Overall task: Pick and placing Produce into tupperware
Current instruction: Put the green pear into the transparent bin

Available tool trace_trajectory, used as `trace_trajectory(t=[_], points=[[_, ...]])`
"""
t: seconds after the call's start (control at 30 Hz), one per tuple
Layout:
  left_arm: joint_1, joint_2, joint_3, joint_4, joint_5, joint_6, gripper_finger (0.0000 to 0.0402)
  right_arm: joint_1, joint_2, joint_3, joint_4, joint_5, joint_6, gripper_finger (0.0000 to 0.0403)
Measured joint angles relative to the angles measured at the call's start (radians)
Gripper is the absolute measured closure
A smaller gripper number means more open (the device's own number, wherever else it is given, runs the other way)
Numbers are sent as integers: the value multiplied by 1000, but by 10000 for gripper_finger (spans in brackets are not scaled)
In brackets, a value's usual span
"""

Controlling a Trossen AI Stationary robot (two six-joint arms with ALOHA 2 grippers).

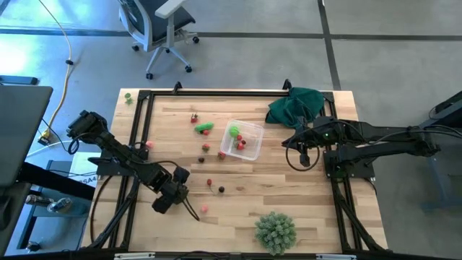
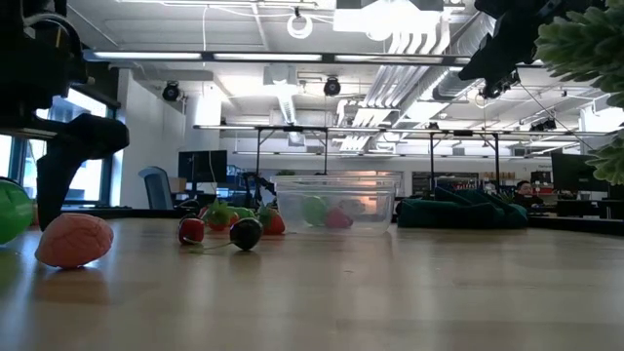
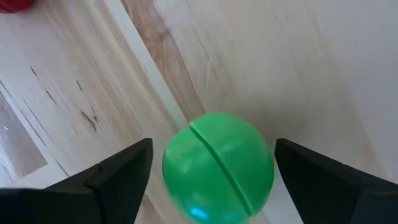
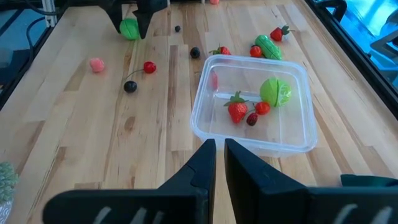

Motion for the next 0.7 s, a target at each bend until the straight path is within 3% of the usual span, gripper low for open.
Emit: trace_trajectory(t=[0.3, 0.7], points=[[1, 0, 0, 12, 0, -115, 79, 0, 0, 0, -2, 0, 0, 379], [1, 0, 0, -4, -3, -164, 129, 0, 0, 0, -3, 0, 0, 379]])
